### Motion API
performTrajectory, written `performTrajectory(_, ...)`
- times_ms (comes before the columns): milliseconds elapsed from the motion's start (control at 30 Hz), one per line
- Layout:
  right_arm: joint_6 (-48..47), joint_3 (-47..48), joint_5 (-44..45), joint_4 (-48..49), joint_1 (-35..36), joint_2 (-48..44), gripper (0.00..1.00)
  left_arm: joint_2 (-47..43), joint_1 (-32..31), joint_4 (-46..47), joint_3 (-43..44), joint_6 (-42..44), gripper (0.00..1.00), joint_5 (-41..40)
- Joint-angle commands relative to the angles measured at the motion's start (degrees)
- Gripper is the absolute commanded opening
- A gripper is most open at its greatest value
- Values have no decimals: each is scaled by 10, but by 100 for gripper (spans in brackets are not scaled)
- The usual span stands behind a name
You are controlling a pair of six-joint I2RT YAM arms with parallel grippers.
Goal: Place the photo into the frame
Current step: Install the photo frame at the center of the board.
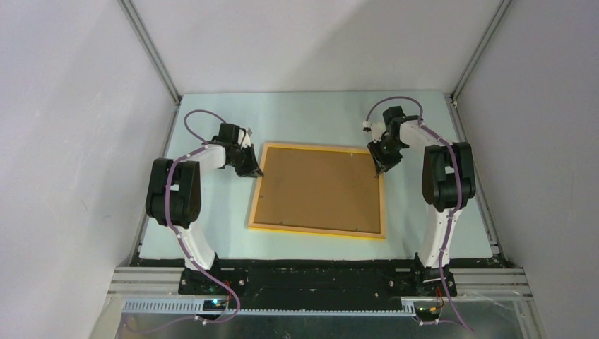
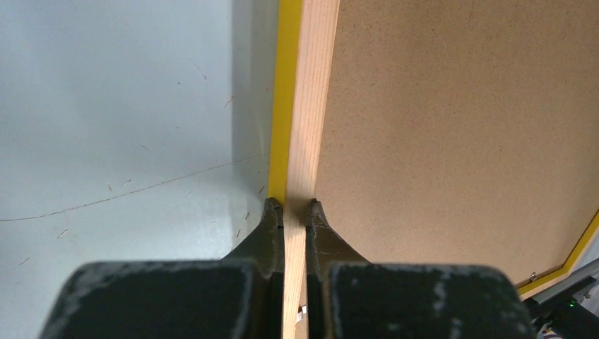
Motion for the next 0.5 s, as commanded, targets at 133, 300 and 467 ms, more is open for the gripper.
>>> performTrajectory(133,-9,27,-56,-35,16,10,38,-3,7,-29,-18,-20,0,23)
performTrajectory(300,21,51,-82,-32,-9,-5,41,-8,13,-29,-20,-20,0,19)
performTrajectory(467,50,73,-139,-25,-42,-28,45,-12,14,-28,-22,-22,0,18)
